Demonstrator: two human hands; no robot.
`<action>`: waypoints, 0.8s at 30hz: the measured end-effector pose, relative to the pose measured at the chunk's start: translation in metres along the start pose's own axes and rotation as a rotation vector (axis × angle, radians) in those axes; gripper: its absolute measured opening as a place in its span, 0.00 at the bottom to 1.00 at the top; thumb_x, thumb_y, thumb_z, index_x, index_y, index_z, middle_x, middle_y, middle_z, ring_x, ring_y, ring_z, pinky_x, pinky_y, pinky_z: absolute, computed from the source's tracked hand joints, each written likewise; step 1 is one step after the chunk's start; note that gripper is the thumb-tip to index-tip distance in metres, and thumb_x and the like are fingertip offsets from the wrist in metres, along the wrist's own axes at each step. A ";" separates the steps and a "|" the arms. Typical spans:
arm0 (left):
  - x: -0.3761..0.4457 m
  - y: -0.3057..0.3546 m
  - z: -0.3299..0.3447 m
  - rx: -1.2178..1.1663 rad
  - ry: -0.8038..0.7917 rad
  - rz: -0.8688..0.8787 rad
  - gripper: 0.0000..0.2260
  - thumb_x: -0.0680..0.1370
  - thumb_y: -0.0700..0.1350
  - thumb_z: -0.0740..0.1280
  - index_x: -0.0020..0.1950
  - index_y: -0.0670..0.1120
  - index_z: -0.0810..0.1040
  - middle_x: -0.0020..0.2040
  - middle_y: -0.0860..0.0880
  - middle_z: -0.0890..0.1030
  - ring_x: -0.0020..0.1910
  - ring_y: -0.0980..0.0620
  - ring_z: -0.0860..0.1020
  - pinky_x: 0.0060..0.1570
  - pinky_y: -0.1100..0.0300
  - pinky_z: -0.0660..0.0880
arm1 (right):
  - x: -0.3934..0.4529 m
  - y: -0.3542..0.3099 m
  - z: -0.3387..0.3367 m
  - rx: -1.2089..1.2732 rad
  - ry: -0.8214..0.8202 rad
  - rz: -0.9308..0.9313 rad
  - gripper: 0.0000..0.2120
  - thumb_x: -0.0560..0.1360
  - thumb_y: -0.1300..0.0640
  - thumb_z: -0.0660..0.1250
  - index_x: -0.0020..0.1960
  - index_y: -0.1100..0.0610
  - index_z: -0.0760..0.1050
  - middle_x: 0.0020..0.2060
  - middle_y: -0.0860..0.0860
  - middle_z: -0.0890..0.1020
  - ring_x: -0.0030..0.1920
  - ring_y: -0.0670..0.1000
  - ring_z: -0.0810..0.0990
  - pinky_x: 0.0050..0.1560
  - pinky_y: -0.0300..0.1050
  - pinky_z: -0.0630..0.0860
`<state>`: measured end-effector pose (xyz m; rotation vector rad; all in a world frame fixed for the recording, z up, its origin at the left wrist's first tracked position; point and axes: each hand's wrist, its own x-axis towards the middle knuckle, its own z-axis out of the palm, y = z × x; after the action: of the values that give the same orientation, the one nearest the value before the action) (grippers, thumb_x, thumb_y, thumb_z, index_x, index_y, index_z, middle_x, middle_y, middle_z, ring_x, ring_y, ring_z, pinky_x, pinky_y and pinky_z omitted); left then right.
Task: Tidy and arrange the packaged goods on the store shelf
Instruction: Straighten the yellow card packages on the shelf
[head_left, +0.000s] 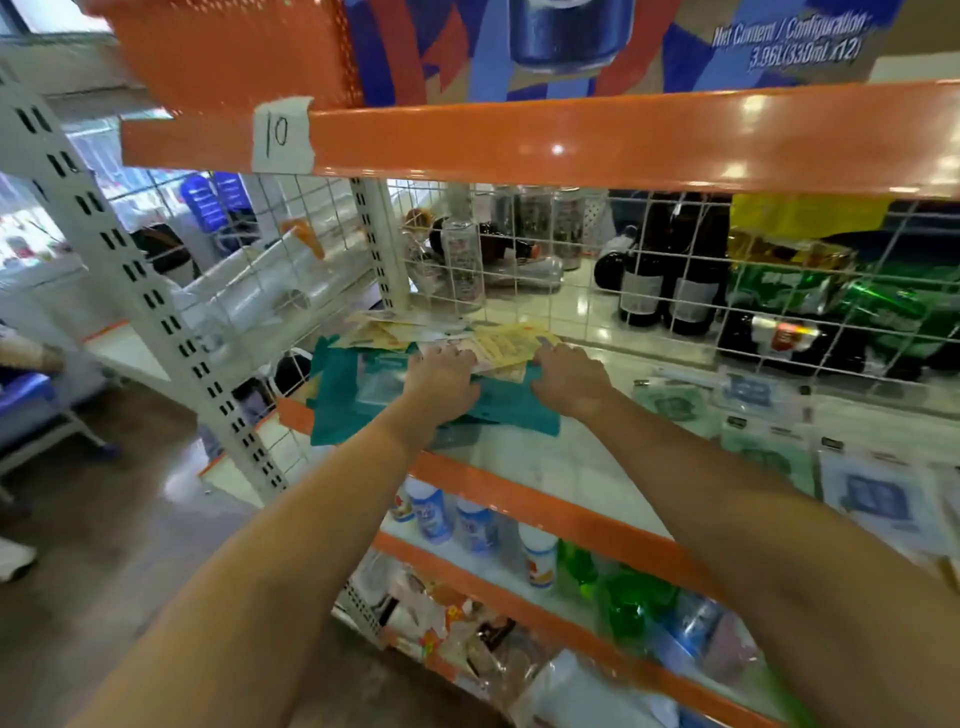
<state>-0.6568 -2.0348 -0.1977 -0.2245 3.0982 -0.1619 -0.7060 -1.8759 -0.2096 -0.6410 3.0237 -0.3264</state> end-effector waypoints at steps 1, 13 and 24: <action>0.003 -0.002 0.002 0.003 -0.003 0.007 0.22 0.80 0.52 0.58 0.72 0.46 0.65 0.70 0.43 0.67 0.70 0.43 0.64 0.67 0.44 0.62 | 0.002 -0.001 0.002 -0.005 -0.004 0.010 0.20 0.78 0.56 0.57 0.70 0.55 0.67 0.75 0.52 0.60 0.69 0.57 0.67 0.64 0.53 0.67; 0.046 -0.006 0.018 -0.012 0.024 0.016 0.21 0.79 0.52 0.60 0.70 0.47 0.67 0.69 0.46 0.70 0.69 0.44 0.67 0.67 0.44 0.64 | 0.049 0.004 0.007 -0.094 -0.013 -0.034 0.19 0.78 0.56 0.58 0.68 0.57 0.67 0.65 0.56 0.72 0.65 0.57 0.70 0.61 0.51 0.70; 0.057 -0.022 0.022 -0.056 0.071 -0.027 0.21 0.80 0.54 0.56 0.71 0.47 0.67 0.69 0.45 0.70 0.68 0.44 0.67 0.65 0.46 0.65 | 0.089 -0.004 0.029 -0.245 -0.058 -0.193 0.20 0.77 0.58 0.60 0.69 0.57 0.66 0.65 0.57 0.71 0.65 0.58 0.71 0.61 0.52 0.70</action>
<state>-0.7092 -2.0674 -0.2187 -0.2678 3.1744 -0.0854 -0.7843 -1.9209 -0.2358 -0.9432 2.9760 0.0602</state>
